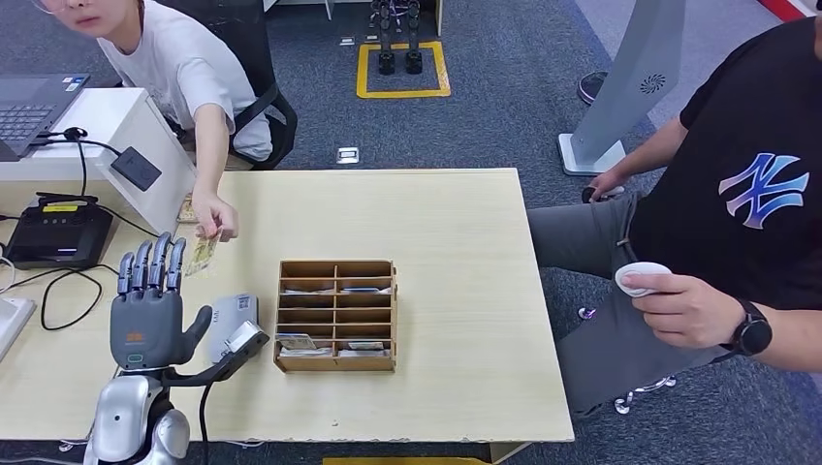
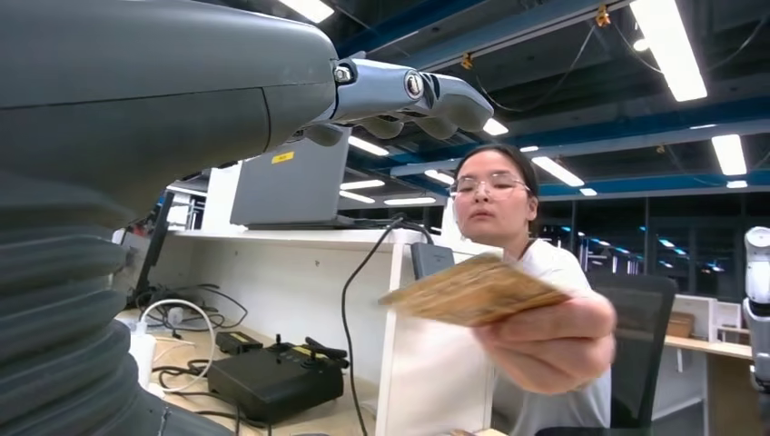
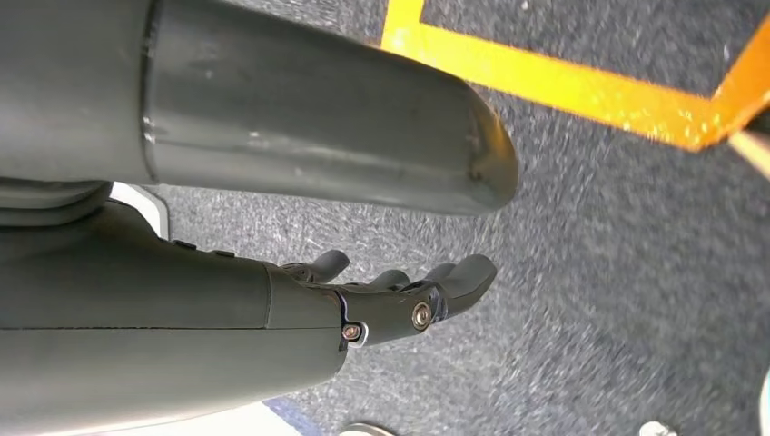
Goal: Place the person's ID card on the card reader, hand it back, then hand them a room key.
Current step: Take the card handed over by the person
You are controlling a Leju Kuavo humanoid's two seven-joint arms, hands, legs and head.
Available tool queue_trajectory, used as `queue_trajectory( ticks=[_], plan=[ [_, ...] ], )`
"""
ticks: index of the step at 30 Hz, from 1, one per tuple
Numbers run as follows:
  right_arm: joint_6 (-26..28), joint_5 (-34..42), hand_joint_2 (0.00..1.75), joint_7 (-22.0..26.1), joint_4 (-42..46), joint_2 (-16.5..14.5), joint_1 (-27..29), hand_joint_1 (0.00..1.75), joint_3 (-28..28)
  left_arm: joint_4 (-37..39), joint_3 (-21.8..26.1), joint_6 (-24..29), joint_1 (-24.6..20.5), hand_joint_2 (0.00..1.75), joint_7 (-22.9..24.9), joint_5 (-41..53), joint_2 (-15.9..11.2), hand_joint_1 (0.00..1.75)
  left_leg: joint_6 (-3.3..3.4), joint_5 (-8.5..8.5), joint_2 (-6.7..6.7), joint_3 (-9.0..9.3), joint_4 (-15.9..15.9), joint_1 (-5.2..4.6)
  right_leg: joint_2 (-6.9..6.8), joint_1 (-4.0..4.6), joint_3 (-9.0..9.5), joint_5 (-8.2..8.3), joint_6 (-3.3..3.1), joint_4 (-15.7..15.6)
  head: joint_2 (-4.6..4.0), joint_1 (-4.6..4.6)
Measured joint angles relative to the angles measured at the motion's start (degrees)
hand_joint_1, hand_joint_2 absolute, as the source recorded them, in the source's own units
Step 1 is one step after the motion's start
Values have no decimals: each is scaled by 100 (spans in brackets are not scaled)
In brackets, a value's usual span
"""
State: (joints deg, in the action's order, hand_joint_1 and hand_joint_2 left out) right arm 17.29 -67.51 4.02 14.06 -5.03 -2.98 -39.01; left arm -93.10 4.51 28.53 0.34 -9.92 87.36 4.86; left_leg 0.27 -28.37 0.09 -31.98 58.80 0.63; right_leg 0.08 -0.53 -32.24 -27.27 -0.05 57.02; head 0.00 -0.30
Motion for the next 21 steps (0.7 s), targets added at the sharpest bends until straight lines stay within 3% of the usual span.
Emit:
queue_trajectory(
  ticks=[9,10,13,14,17,21],
  plan=[
    [0,-16,0,-10,59,70,-6,0,-243,125,-3,32,-135,175,45,12,24,0,0,0,-1,0,1,1,0,1,0,0,0,0,0,1],
    [-2,-25,0,2,61,70,-6,0,-261,128,-3,23,-143,175,49,16,25,25,0,0,-1,0,1,1,0,1,0,0,0,0,0,0],
    [-14,-70,0,0,63,70,-6,0,-308,133,-1,-38,-158,175,53,-29,25,147,0,0,-1,0,1,1,0,1,0,0,0,0,0,-1],
    [-19,-85,0,-16,63,70,-6,0,-317,138,-1,-80,-162,175,45,-89,24,162,0,0,-1,0,1,1,0,1,0,0,0,0,0,-1],
    [-31,-138,0,-77,63,70,-6,0,-337,162,-1,-198,-173,175,-5,-271,20,162,0,0,-1,-1,1,1,0,1,0,0,0,0,0,0],
    [-33,-160,0,-98,63,70,-5,0,-349,178,-1,-240,-179,175,-28,-335,13,175,0,0,-1,-1,1,1,0,0,0,0,0,0,0,1]
  ],
)
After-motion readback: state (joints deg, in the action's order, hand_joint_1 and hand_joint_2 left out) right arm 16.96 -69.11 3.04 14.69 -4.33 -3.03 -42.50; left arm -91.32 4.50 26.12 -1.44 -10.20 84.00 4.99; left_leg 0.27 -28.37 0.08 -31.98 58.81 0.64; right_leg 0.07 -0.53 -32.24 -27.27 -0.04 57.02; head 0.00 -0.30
